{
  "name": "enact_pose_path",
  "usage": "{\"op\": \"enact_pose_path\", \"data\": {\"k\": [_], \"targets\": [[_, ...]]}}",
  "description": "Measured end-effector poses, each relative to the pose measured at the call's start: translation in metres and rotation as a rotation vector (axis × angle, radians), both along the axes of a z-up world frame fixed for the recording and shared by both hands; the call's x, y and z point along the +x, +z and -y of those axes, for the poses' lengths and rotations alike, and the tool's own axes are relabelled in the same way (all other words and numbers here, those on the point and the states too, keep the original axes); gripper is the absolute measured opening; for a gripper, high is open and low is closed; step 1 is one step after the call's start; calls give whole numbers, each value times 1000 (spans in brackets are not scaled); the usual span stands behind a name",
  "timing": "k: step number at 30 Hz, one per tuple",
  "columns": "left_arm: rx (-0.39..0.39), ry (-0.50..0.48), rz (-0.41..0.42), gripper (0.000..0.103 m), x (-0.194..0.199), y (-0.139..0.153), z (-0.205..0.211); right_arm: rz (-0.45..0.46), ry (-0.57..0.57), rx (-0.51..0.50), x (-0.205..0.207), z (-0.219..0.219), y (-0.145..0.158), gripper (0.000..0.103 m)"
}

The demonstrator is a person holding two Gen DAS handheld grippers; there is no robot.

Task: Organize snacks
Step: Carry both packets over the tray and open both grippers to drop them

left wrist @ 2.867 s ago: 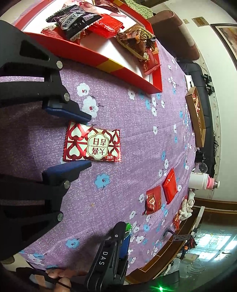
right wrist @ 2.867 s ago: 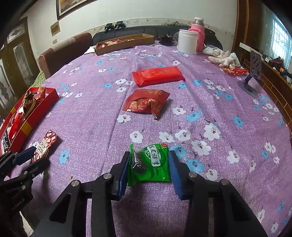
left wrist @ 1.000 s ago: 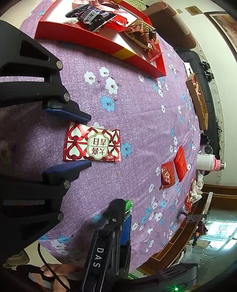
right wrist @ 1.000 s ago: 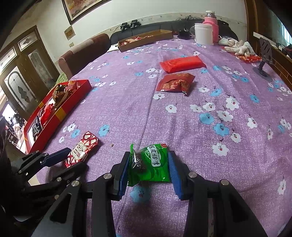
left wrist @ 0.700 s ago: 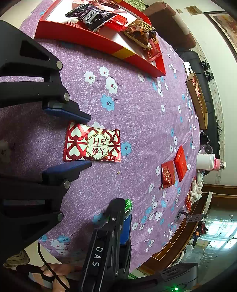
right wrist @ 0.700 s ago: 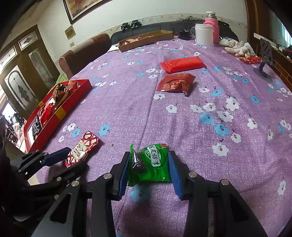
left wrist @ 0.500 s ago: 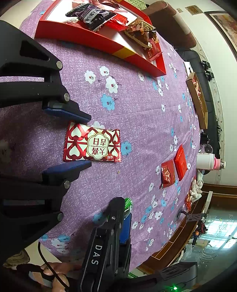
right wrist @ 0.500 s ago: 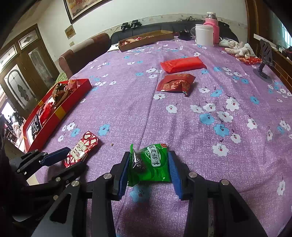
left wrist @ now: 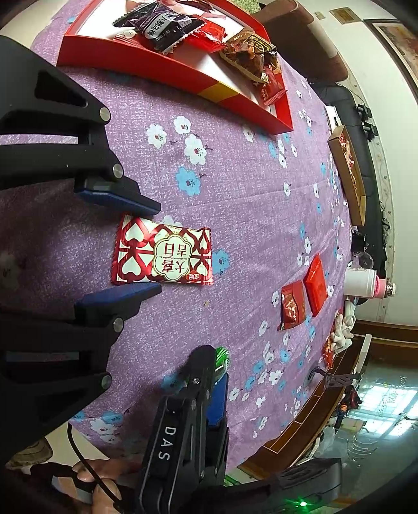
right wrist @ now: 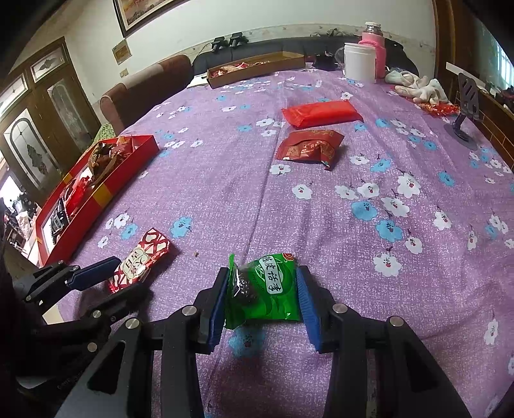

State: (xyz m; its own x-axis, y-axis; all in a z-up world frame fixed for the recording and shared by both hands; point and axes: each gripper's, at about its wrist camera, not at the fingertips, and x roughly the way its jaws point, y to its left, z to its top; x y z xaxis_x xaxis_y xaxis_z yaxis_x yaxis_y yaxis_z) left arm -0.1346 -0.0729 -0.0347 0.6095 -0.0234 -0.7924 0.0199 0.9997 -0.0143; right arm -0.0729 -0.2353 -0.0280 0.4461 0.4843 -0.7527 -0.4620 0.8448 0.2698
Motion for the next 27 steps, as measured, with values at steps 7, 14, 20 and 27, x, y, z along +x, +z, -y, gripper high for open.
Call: {"op": "enact_pose_path", "data": {"k": [7,14,20,27], "targets": [[-22,35,59,41,-1,22,-27,-56,20,12,15,-12,6,42],[-9,164,142,41,-3,57,-92,6,150,31,29,-84,44,41],[57,335,196,41,-7,77,-160,111,265,122,35,-166,95,41],[84,562,179,66,-5,72,-227,195,384,332,27,-230,127,69]]}}
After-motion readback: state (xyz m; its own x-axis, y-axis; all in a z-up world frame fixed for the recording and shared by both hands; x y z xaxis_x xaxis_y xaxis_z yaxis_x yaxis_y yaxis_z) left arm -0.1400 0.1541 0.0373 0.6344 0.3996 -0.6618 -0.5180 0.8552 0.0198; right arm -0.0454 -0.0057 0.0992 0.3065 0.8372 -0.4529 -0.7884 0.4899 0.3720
